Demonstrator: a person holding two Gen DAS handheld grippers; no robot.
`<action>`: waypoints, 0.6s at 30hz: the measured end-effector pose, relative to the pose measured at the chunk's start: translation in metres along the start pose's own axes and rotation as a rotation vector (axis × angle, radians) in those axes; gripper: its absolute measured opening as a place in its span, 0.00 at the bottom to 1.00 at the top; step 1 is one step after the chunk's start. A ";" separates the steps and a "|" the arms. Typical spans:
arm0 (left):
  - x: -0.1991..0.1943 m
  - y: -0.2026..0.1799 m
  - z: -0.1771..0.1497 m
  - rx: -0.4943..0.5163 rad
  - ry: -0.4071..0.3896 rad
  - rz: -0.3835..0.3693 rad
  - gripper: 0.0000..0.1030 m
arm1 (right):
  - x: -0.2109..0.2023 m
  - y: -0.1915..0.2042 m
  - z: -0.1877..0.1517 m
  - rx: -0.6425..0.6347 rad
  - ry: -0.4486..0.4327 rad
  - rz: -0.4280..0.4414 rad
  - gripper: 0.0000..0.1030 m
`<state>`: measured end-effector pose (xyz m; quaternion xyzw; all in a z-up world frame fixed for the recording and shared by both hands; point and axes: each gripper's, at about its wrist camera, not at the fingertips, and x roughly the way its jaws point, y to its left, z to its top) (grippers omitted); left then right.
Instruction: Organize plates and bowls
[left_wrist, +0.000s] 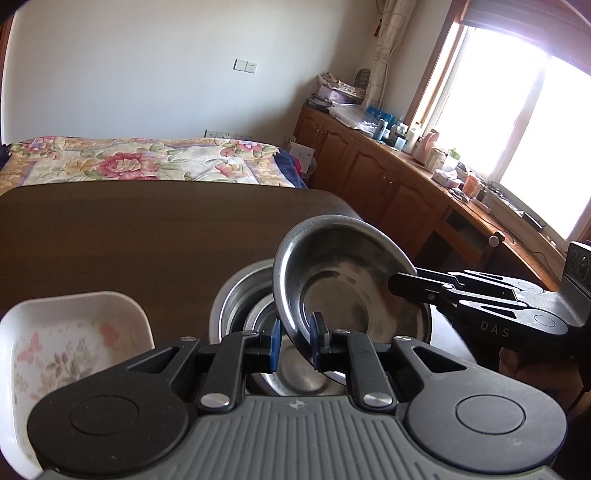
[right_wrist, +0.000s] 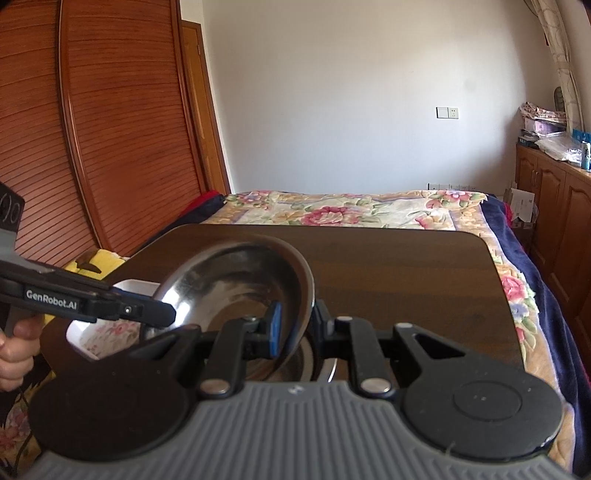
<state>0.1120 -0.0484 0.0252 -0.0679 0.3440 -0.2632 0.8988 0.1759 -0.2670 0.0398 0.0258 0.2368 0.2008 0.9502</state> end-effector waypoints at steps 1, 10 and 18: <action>0.000 0.001 -0.003 -0.002 0.002 0.002 0.17 | 0.001 0.000 -0.002 0.002 0.000 0.001 0.20; 0.006 0.001 -0.020 0.011 0.012 0.028 0.17 | 0.008 0.004 -0.019 0.018 0.013 -0.020 0.20; 0.007 0.006 -0.023 0.003 0.004 0.034 0.16 | 0.014 0.006 -0.025 0.004 0.018 -0.041 0.20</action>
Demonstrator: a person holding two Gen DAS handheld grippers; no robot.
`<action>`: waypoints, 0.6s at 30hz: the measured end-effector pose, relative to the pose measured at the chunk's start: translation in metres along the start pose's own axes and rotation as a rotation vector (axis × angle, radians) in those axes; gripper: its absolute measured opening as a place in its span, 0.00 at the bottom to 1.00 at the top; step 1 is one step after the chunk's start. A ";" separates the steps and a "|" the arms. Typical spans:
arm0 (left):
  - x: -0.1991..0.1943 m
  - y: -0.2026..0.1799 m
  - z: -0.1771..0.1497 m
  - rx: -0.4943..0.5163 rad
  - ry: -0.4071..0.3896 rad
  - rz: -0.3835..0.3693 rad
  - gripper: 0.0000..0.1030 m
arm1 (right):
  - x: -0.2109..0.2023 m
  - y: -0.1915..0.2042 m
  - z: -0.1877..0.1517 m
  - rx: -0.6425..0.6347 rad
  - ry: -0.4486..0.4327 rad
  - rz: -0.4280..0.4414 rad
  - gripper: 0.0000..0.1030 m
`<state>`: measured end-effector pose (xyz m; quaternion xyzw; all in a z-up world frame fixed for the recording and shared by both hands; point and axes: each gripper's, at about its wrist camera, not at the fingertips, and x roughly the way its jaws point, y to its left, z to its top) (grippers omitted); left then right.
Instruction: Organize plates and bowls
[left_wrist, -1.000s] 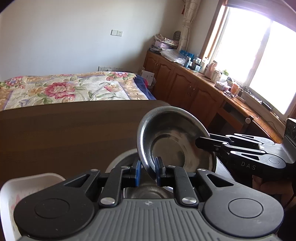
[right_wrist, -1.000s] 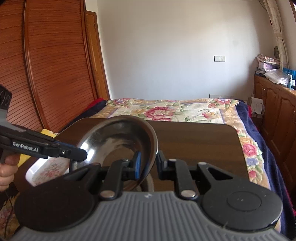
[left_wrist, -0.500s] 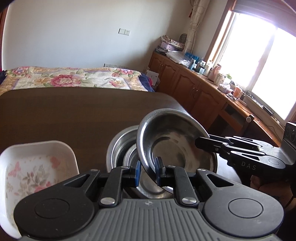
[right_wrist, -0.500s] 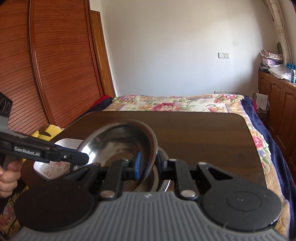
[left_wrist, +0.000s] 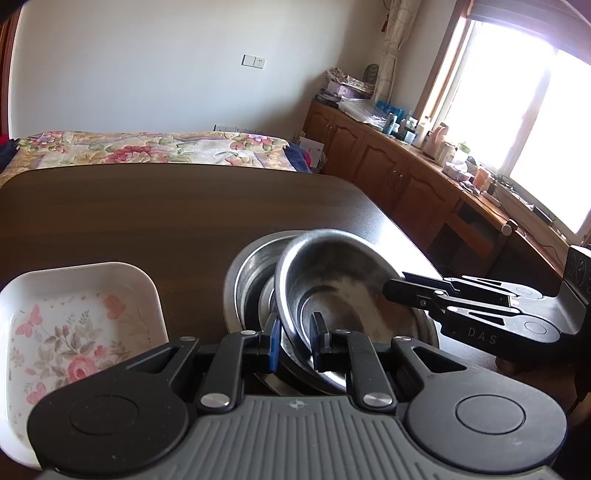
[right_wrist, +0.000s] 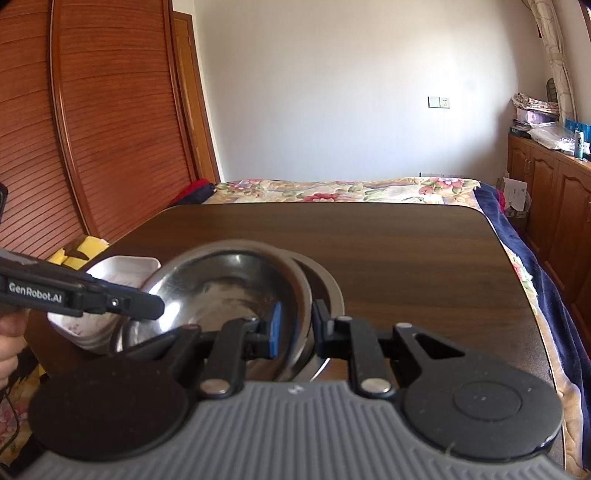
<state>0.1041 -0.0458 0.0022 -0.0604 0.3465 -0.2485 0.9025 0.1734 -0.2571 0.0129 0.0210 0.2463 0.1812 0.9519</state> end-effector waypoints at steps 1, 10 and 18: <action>0.000 0.000 -0.001 0.000 -0.002 0.002 0.16 | 0.000 0.000 0.000 0.000 -0.001 -0.001 0.20; 0.004 0.004 -0.002 -0.005 0.002 0.013 0.19 | 0.000 0.001 -0.003 0.016 -0.018 0.011 0.20; -0.010 0.003 0.003 -0.014 -0.041 0.029 0.24 | -0.002 0.001 -0.005 0.022 -0.040 -0.008 0.20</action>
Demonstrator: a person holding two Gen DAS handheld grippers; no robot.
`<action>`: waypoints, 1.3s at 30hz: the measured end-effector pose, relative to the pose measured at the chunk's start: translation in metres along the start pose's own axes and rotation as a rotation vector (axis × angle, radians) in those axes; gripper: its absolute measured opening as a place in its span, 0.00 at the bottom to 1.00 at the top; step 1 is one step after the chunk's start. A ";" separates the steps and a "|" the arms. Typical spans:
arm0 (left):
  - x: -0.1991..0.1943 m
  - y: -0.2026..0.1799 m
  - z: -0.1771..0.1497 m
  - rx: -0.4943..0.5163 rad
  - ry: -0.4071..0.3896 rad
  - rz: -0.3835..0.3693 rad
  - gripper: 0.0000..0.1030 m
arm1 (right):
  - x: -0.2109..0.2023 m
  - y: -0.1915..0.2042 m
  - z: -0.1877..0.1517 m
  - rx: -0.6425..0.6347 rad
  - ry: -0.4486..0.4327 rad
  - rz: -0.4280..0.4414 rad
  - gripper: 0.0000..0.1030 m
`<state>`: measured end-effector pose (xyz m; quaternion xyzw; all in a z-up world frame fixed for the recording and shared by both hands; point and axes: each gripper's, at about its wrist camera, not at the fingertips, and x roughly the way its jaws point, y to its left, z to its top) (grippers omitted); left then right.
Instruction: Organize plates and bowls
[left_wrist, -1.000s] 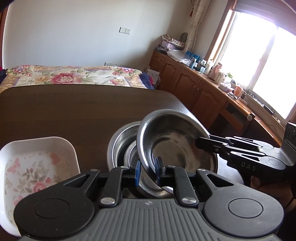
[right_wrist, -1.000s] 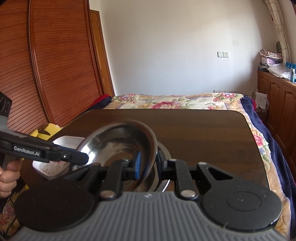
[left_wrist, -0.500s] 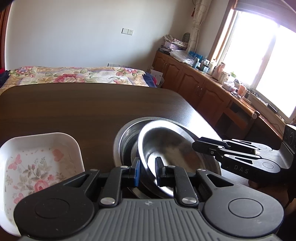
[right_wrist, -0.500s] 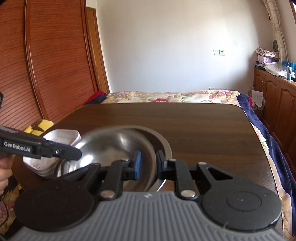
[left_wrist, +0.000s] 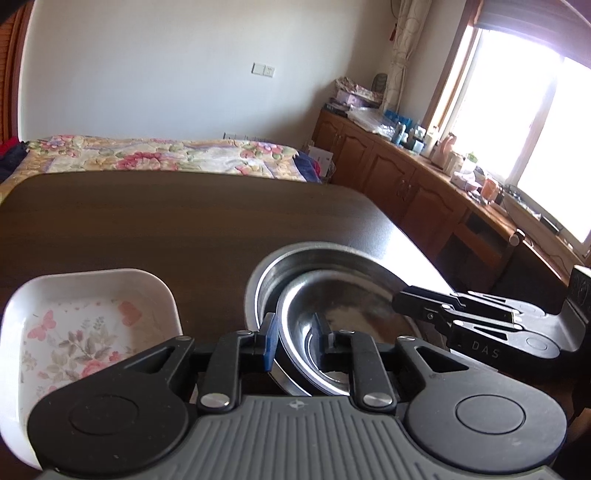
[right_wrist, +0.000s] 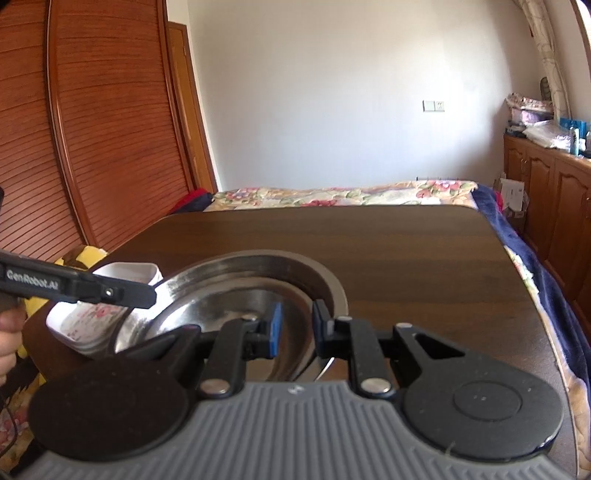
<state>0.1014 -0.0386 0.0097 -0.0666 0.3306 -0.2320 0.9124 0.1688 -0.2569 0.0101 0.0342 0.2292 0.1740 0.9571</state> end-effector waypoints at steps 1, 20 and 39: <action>-0.003 -0.001 0.000 0.003 -0.014 0.003 0.26 | -0.003 0.001 0.000 -0.004 -0.017 -0.010 0.20; -0.010 -0.008 -0.035 0.103 -0.232 0.158 0.72 | 0.002 -0.008 -0.018 0.012 -0.126 -0.102 0.52; 0.014 -0.014 -0.053 0.091 -0.176 0.129 0.42 | 0.013 -0.006 -0.031 0.056 -0.109 -0.083 0.55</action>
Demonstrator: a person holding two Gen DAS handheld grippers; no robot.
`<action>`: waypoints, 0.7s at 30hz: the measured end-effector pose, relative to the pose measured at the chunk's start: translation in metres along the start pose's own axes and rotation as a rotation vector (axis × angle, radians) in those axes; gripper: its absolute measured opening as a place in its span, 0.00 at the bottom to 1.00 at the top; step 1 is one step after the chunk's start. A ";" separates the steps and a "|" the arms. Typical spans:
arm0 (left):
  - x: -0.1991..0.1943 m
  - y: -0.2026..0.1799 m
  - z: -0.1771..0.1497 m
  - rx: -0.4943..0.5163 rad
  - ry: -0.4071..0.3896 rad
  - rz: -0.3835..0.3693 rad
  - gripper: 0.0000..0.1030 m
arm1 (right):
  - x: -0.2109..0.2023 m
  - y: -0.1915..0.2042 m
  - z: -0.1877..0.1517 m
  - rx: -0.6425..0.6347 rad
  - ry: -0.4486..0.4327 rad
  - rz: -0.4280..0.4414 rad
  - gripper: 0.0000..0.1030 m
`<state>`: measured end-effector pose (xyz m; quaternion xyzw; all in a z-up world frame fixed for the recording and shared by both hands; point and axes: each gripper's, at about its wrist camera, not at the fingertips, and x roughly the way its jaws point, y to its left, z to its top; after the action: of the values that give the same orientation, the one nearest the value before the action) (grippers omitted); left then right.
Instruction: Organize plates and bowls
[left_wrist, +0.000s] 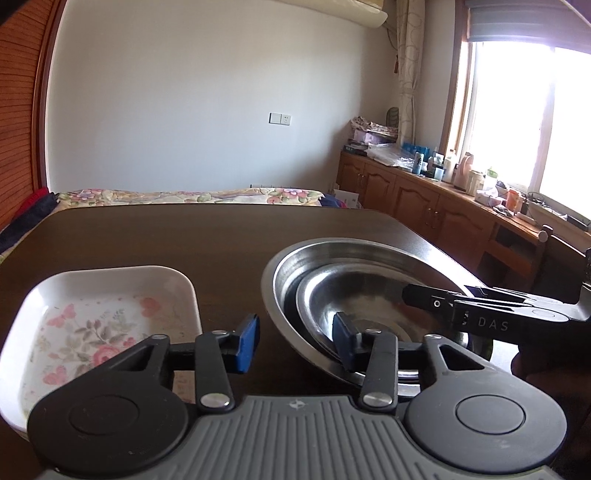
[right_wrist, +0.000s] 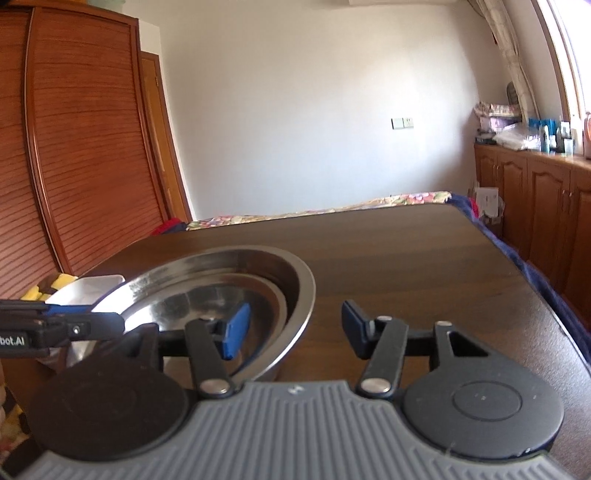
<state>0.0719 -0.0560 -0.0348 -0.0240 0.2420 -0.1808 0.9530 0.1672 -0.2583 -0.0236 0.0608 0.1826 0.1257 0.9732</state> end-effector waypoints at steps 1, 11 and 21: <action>0.001 -0.001 0.000 0.001 0.000 -0.002 0.42 | 0.000 0.002 -0.001 -0.011 -0.005 -0.003 0.55; 0.003 -0.006 -0.002 0.018 -0.014 -0.007 0.36 | -0.006 0.008 -0.004 -0.052 -0.029 -0.003 0.37; 0.000 -0.007 -0.006 0.036 -0.025 -0.003 0.36 | -0.006 0.004 0.001 -0.037 -0.029 0.006 0.30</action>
<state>0.0669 -0.0621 -0.0393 -0.0095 0.2266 -0.1859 0.9560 0.1614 -0.2561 -0.0197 0.0453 0.1657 0.1309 0.9764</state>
